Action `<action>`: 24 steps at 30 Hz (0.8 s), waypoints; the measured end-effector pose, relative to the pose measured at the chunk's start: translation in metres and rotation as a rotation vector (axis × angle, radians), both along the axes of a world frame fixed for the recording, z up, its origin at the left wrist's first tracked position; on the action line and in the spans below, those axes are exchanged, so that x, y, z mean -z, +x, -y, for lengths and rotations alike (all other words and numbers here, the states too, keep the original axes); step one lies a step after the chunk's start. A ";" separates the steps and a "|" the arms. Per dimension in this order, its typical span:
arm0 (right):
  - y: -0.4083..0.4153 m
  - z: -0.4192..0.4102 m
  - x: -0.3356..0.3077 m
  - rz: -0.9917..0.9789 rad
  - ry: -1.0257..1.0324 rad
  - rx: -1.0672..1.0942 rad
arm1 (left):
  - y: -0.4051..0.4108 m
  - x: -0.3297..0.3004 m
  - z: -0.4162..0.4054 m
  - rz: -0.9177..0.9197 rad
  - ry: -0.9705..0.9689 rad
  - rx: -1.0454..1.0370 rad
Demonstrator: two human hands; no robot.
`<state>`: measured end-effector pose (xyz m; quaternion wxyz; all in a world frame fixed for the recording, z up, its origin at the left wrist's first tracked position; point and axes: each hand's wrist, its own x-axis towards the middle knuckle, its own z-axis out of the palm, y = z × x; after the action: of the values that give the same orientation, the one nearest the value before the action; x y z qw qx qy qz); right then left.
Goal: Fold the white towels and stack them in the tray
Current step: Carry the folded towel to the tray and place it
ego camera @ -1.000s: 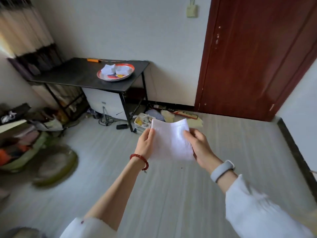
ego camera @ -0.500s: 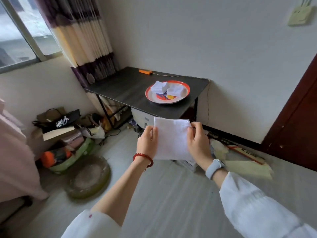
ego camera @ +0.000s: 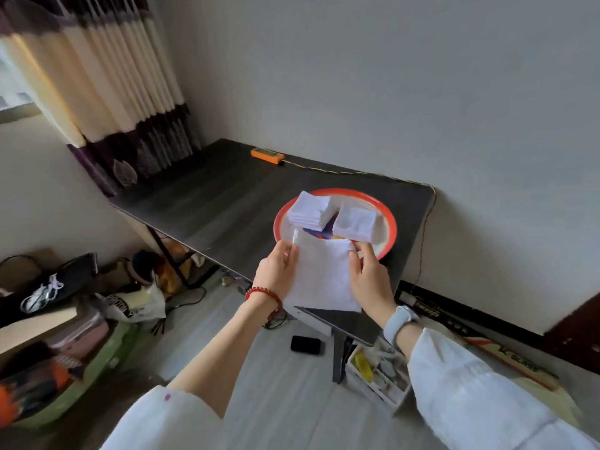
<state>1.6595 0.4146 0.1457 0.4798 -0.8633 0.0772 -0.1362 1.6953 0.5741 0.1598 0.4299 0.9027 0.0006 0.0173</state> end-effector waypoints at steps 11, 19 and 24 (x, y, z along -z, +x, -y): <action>0.214 0.096 0.073 -0.199 -0.173 0.300 | 0.252 0.064 0.105 -0.223 0.104 0.314; 0.324 0.134 0.137 -0.208 -0.182 0.337 | 0.363 0.130 0.159 -0.246 0.345 0.297; 0.352 0.144 0.166 -0.277 -0.194 0.316 | 0.383 0.157 0.164 -0.248 0.474 0.358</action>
<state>2.0114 0.2702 -0.0208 0.3523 -0.8929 0.2631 -0.0968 2.0782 0.4105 0.0030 0.2006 0.9587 -0.1099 -0.1693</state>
